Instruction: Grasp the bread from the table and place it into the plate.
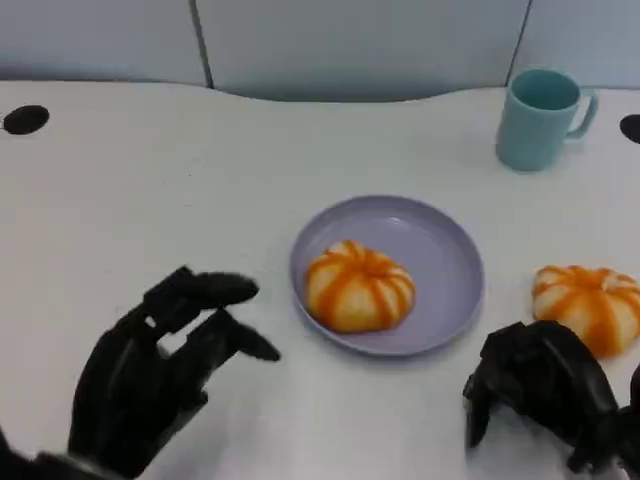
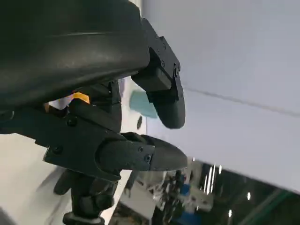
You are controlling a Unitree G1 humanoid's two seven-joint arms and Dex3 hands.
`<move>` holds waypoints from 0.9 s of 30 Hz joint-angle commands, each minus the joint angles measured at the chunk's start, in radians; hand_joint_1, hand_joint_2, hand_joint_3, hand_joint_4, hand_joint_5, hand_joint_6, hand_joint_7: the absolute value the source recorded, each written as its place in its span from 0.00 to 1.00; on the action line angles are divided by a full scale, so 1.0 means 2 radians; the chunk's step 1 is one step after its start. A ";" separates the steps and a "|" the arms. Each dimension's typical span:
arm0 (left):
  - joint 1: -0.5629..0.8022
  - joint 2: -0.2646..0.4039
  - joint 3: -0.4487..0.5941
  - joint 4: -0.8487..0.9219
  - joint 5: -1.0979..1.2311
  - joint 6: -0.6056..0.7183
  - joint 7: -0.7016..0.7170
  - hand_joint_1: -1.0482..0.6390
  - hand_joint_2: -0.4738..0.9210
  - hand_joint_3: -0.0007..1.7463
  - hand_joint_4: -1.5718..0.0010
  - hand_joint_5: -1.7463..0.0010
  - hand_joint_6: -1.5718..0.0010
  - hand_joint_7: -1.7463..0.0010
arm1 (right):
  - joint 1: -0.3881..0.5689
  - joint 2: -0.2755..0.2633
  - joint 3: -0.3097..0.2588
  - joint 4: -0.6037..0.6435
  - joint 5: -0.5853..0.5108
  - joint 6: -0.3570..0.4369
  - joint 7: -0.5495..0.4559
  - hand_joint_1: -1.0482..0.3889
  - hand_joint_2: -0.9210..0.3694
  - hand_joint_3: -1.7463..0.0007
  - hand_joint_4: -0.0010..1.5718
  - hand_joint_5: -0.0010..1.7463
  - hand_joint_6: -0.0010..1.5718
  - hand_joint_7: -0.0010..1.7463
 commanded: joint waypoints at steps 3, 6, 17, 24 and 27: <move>0.037 -0.015 0.016 -0.024 0.020 -0.017 0.012 0.26 1.00 0.24 0.57 0.00 0.71 0.04 | -0.002 -0.007 -0.007 0.005 0.005 0.002 -0.001 0.00 0.12 1.00 1.00 0.51 1.00 0.38; 0.049 -0.017 0.020 -0.020 0.022 -0.012 0.010 0.26 1.00 0.24 0.57 0.00 0.72 0.03 | -0.003 -0.008 -0.008 0.007 0.008 0.003 0.003 0.00 0.13 1.00 1.00 0.52 1.00 0.38; 0.048 -0.030 0.032 0.046 0.034 -0.039 -0.006 0.30 1.00 0.18 0.48 0.00 0.63 0.03 | -0.010 -0.021 -0.023 0.040 0.014 -0.014 0.033 0.00 0.12 0.99 1.00 0.50 1.00 0.36; 0.032 -0.035 0.034 0.078 0.054 -0.060 -0.011 0.30 1.00 0.18 0.49 0.00 0.63 0.04 | -0.022 -0.023 -0.033 0.062 0.014 -0.015 0.028 0.00 0.13 1.00 1.00 0.50 1.00 0.37; 0.023 -0.035 0.037 0.092 0.058 -0.067 -0.013 0.30 1.00 0.18 0.49 0.00 0.63 0.03 | -0.027 -0.022 -0.035 0.070 0.011 -0.017 0.025 0.00 0.13 1.00 1.00 0.51 1.00 0.38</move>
